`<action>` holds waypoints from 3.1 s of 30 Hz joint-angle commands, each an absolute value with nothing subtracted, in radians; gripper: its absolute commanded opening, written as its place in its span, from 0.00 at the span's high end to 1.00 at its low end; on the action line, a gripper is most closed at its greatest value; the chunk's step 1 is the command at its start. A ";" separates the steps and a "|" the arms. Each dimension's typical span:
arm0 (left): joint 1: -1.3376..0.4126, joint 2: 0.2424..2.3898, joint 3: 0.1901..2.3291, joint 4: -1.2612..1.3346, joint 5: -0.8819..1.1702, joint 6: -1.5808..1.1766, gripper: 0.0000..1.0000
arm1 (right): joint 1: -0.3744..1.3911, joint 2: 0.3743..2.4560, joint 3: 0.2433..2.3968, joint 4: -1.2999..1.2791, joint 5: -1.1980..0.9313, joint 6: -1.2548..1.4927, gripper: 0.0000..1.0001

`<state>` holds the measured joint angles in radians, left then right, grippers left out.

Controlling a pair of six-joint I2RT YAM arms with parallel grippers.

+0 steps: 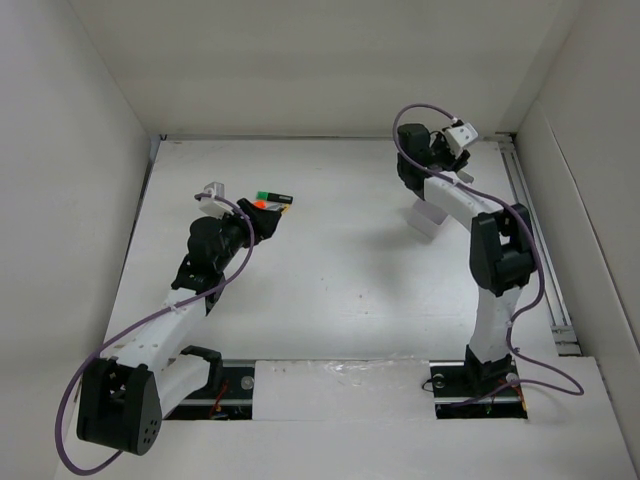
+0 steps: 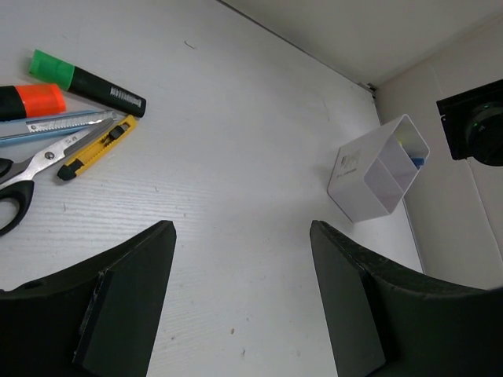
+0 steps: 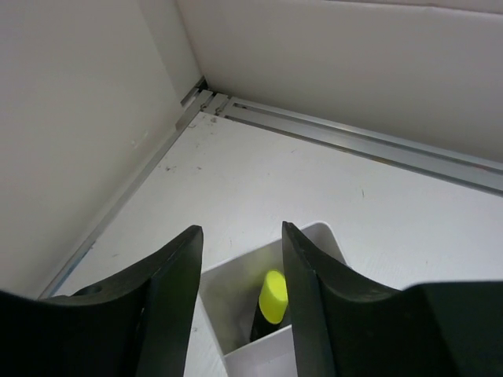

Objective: Sort the stationery into containers
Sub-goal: Place the pen in the storage box, then pick up the pen from the center of the board.

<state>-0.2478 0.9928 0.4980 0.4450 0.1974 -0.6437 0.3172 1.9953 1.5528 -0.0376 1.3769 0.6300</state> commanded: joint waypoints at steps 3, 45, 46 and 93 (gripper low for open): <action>-0.252 0.980 0.523 0.466 0.175 -0.637 0.34 | 0.336 1.933 1.542 -0.012 1.376 0.641 0.46; -0.252 1.753 1.107 0.175 -0.164 -0.836 0.68 | 0.643 1.422 1.060 -0.189 0.333 0.905 0.78; -0.252 1.770 1.124 0.166 -0.164 -0.836 0.66 | 0.634 1.422 1.060 -0.180 0.309 0.905 0.78; -0.402 2.273 1.779 -0.225 -0.423 -0.618 0.51 | 0.585 1.315 0.983 -0.123 0.244 0.925 0.60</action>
